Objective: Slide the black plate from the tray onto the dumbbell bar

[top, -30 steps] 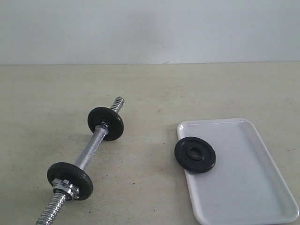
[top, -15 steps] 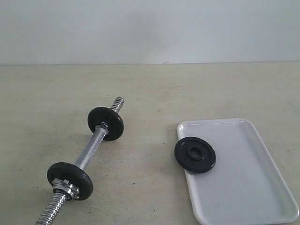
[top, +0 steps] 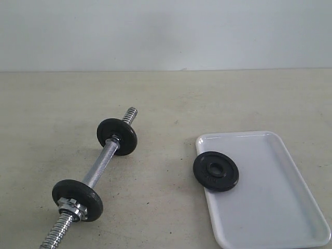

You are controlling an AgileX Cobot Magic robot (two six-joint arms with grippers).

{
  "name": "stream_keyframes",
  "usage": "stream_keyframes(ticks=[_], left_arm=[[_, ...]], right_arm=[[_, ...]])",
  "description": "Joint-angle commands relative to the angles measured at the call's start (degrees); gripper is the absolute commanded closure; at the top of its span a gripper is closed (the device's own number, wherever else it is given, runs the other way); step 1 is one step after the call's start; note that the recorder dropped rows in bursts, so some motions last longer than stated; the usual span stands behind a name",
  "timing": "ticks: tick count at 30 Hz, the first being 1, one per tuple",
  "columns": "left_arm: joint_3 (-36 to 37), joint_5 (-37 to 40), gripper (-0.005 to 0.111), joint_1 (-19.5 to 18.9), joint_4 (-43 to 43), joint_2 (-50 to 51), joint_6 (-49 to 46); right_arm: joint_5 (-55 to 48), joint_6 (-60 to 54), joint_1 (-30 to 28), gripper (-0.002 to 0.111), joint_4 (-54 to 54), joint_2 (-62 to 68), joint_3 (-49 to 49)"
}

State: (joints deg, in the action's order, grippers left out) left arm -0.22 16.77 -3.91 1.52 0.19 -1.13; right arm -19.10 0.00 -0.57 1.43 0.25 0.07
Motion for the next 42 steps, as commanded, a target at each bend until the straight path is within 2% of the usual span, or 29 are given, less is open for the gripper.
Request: stream_keyframes(ticks=[1,30,31,35,38,42], left_arm=[[0.22,0.03,0.102,0.50,-0.01,-0.19,0.46],[0.22,0.03,0.102,0.50,-0.01,-0.19,0.46],[0.22,-0.34,0.102,0.50,-2.24,-0.19,0.48],[0.22,-8.25,0.102,0.50,-11.28,-0.19,0.48],[0.22,-13.01,0.102,0.50,-11.59,-0.19,0.48],[0.22,-19.03,0.102,0.50,-11.59,-0.19,0.81]], right_arm=[[0.43,0.00,-0.26,0.109,0.49,-0.25,-0.07],[0.89,0.00,-0.26,0.109,0.49,-0.25,-0.07],[1.00,0.00,-0.26,0.109,0.49,-0.25,-0.07],[10.83,0.00,-0.26,0.109,-4.51,-0.25,-0.07],[21.00,3.24,-0.26,0.109,-16.26,-0.25,-0.07],[28.74,3.23,-0.26,0.109,-17.65,-0.25,-0.07]])
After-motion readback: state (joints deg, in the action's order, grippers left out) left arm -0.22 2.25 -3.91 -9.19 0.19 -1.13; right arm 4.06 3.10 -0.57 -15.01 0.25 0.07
